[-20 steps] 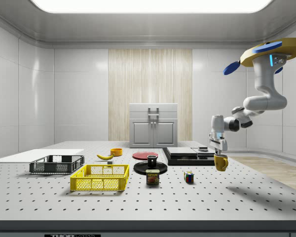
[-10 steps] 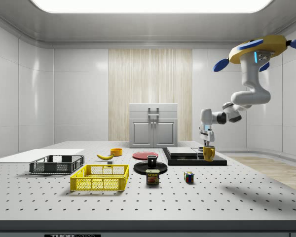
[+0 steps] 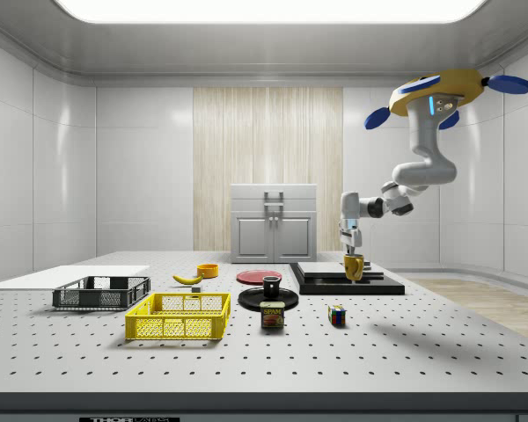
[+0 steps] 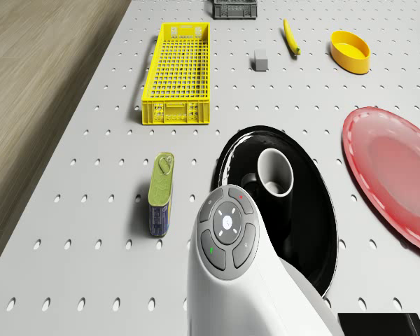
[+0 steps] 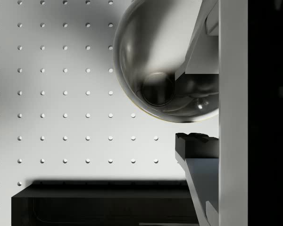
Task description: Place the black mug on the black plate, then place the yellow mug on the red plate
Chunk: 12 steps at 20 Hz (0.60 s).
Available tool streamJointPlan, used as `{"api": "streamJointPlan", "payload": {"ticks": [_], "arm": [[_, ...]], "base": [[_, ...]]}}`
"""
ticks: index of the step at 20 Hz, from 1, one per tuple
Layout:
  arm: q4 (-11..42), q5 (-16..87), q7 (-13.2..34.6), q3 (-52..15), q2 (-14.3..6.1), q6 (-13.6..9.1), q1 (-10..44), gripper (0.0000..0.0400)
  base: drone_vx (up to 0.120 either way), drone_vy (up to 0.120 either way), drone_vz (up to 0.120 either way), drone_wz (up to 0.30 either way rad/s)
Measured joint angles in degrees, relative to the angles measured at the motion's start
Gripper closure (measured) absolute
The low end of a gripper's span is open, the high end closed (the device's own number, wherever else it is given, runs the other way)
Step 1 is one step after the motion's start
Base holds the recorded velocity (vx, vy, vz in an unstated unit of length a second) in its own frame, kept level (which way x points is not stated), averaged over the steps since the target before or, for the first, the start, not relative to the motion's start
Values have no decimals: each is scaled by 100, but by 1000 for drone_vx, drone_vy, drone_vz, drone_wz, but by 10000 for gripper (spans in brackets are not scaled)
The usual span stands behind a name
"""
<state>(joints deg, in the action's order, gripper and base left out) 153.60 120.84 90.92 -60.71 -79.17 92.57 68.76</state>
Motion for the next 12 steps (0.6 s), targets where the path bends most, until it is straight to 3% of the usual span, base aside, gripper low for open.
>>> {"api": "streamJointPlan", "payload": {"ticks": [12], "arm": [[-2, -13, 11, -4, -24, 22, 15, 290]], "base": [[120, -120, 0, 0]]}}
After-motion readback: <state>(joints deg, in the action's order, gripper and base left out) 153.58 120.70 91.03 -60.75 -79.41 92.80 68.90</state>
